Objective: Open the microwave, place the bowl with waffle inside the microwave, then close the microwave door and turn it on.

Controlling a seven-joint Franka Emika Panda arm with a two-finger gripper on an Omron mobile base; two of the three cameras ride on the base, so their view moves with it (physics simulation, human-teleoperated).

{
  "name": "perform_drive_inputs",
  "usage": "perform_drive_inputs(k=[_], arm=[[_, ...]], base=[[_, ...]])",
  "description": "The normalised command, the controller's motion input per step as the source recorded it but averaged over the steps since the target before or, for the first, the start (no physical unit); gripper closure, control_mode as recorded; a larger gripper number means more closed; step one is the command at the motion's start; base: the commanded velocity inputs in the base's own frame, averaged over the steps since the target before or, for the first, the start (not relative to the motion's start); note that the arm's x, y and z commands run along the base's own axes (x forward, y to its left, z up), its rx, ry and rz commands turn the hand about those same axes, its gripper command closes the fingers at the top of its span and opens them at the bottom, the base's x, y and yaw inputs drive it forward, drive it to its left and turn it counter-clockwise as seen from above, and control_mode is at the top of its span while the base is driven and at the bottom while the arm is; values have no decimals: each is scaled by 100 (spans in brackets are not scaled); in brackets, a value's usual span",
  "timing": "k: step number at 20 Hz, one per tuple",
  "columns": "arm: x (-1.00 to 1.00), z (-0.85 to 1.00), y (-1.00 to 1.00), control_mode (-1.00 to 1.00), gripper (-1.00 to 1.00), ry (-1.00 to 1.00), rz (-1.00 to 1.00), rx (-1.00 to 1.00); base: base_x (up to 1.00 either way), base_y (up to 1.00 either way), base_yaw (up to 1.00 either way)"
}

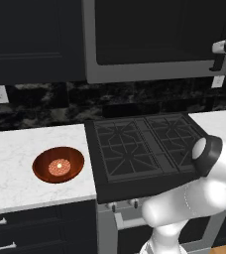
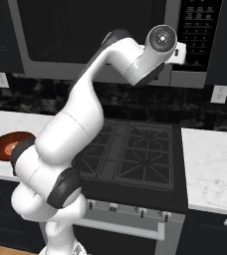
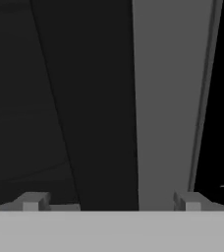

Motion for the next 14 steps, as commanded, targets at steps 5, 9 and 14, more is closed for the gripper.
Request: perform_drive_inputs(k=[5, 9, 14], arm=[[35, -25, 0, -100, -100, 0, 0, 3], [34, -27, 0, -100, -100, -4, 0, 4], [43, -20, 0, -100, 100, -1, 0, 4]], base=[[0, 0, 0], [0, 0, 0], [0, 0, 0]])
